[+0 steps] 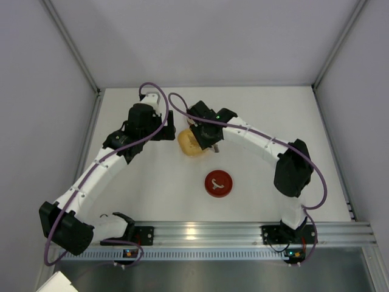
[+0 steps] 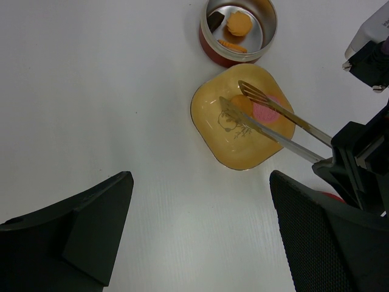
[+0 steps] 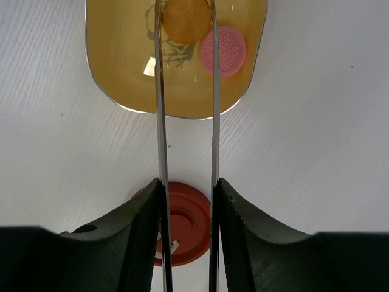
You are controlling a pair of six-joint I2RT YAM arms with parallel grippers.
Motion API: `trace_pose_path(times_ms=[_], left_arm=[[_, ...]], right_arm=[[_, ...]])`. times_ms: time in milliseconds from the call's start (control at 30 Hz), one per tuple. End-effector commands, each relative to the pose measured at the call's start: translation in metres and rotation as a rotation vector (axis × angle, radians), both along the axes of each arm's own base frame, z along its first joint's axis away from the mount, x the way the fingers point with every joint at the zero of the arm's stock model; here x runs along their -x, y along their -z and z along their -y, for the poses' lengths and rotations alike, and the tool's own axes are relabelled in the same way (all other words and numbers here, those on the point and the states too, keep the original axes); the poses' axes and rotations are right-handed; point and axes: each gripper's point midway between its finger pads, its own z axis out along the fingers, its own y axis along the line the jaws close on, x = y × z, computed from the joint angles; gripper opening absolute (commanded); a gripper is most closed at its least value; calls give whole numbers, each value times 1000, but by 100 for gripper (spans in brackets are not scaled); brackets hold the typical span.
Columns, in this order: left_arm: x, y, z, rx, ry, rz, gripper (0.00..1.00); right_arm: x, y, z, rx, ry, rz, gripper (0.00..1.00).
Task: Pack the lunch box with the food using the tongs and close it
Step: Pick up the fake food from the plate, then place the fake food in the packing box.
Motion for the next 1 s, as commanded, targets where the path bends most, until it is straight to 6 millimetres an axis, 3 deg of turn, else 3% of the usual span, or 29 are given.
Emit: trace_pose_path(times_ms=[0, 300, 567, 733, 967], left_arm=[[0, 0, 2, 12, 6, 0, 99], [-1, -1, 3, 13, 8, 3, 99], [0, -1, 3, 16, 11, 5, 99], [-1, 0, 3, 13, 10, 1, 99], [-1, 1, 3, 11, 12, -1, 99]], right_arm=[[-8, -34, -9, -48, 3, 80, 38], [-24, -53, -7, -84, 39, 108, 38], [-57, -82, 6, -146, 105, 151, 39], [-80, -85, 14, -182, 153, 159, 40], [-101, -73, 13, -208, 189, 147, 41]])
